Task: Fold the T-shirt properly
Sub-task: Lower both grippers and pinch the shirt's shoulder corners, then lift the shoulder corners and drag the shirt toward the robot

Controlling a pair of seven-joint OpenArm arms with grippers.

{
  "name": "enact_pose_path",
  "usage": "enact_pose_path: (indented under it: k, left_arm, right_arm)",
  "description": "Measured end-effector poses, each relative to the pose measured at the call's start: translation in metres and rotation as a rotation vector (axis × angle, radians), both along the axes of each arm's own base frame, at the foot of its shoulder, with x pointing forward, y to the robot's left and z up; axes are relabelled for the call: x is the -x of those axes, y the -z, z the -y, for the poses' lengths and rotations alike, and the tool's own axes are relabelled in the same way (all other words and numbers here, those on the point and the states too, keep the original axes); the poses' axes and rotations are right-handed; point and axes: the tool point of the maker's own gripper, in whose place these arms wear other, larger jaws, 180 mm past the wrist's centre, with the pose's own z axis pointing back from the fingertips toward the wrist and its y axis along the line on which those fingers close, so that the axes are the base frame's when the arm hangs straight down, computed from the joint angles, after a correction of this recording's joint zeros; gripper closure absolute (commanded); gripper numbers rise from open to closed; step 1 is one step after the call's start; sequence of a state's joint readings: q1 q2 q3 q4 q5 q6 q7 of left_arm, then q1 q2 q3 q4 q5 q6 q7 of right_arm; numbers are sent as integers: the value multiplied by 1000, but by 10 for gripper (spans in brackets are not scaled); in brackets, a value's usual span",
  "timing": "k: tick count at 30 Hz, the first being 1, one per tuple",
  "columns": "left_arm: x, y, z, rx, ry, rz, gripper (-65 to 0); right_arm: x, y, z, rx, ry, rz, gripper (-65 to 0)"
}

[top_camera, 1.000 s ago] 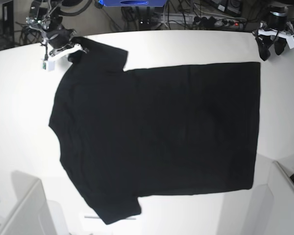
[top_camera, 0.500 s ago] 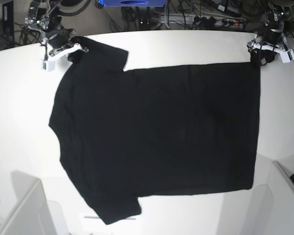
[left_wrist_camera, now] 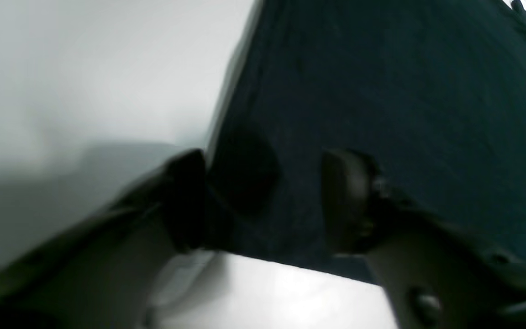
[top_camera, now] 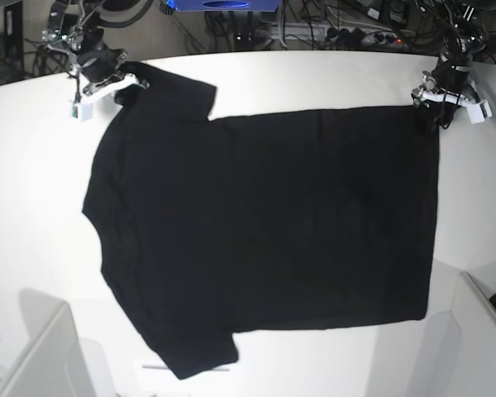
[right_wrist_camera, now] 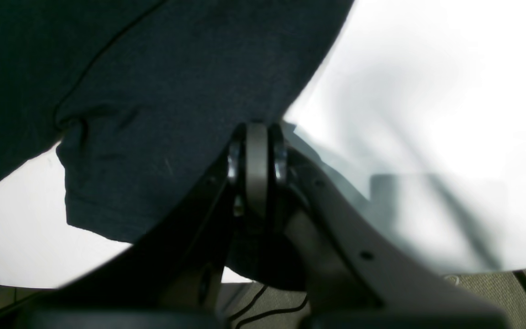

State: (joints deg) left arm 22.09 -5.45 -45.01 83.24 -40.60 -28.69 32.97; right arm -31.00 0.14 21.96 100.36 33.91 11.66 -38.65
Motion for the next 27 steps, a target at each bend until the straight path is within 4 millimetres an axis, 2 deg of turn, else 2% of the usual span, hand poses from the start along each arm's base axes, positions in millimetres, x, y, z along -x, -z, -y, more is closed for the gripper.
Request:
enact_pose_path:
  k: [3, 5, 6, 13, 20, 24, 27]
  left_arm:
    - [2, 4, 3, 10, 8, -18, -89]
    - [3, 5, 4, 11, 11, -25, -15]
    - [3, 5, 4, 10, 13, -27, 0]
    - [11, -9, 7, -50, 64, -50, 0]
    - [23, -13, 6, -77, 79, -68, 0]
    - [35, -16, 6, -93, 92, -91, 0]
    - [37, -18, 7, -101, 98, -91, 0]
  right_arm:
    - [0, 0, 0, 0, 0, 1, 0]
    - [0, 0, 0, 0, 0, 1, 0]
    - [0, 0, 0, 0, 0, 1, 0]
    - [-1, -1, 1, 2, 2, 2, 0]
    - [4, 0, 2, 1, 6, -4, 0]
    - [18, -3, 2, 21, -9, -25, 0]
    - [32, -6, 2, 41, -30, -59, 0]
